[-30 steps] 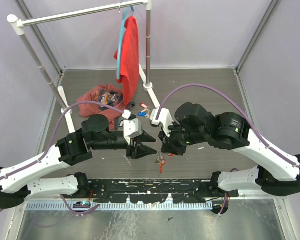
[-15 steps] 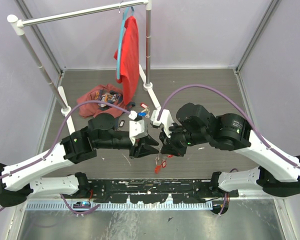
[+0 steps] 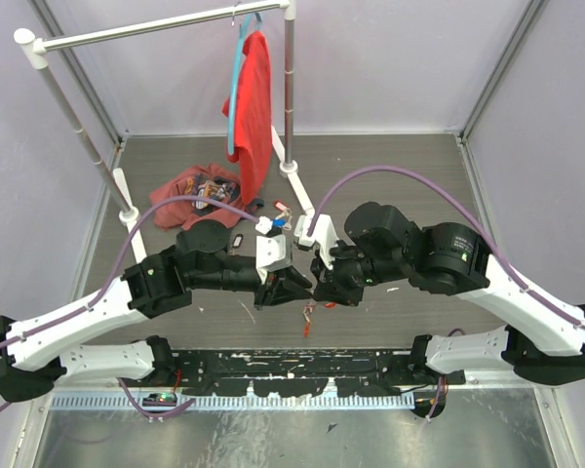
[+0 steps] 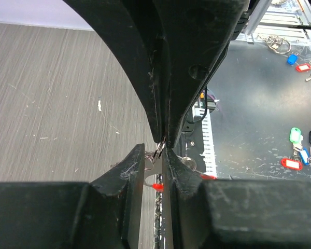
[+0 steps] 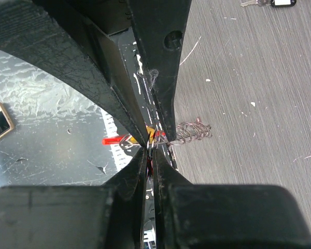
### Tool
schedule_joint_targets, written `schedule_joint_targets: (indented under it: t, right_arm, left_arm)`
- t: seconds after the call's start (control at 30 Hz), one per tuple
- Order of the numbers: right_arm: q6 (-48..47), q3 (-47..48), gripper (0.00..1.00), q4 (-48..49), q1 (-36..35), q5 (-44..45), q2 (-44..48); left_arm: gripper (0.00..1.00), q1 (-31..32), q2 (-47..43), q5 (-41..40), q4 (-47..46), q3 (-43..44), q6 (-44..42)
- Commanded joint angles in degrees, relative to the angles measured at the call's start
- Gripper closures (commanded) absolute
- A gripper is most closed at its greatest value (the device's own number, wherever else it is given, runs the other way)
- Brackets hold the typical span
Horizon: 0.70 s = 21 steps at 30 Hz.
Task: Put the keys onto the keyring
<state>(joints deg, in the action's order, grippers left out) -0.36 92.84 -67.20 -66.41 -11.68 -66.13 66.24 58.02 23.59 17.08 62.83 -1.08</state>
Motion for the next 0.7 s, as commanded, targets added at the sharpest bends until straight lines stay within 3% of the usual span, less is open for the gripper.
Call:
schedule_joint_targets:
  t: [0.0, 0.3, 0.4, 0.57, 0.67]
  right_arm:
    - [-0.3, -0.2, 0.99, 4.9, -0.2, -1.1, 1.4]
    - [-0.1, -0.6, 0.99, 6.4, -0.2, -0.5, 2.2]
    - [0.3, -0.7, 0.98, 7.1, -0.2, 0.3, 2.8]
    - [3.3, -4.0, 0.72, 12.3, -0.2, 4.0, 6.6]
    - [8.0, -6.3, 0.63, 16.8, -0.2, 8.7, 10.6]
  left_arm:
    - [0.75, 0.4, 0.5, 1.2, -1.3, 2.5, -0.2]
    - [0.99, 0.4, 0.7, 1.7, -1.3, 2.6, 0.4]
    - [1.00, 0.4, 0.3, 1.3, -1.3, 2.4, 0.8]
    - [1.00, 0.4, -1.7, -2.2, -2.8, 1.3, 1.9]
    - [1.00, 0.3, -3.4, -5.1, -5.5, -0.7, 3.3]
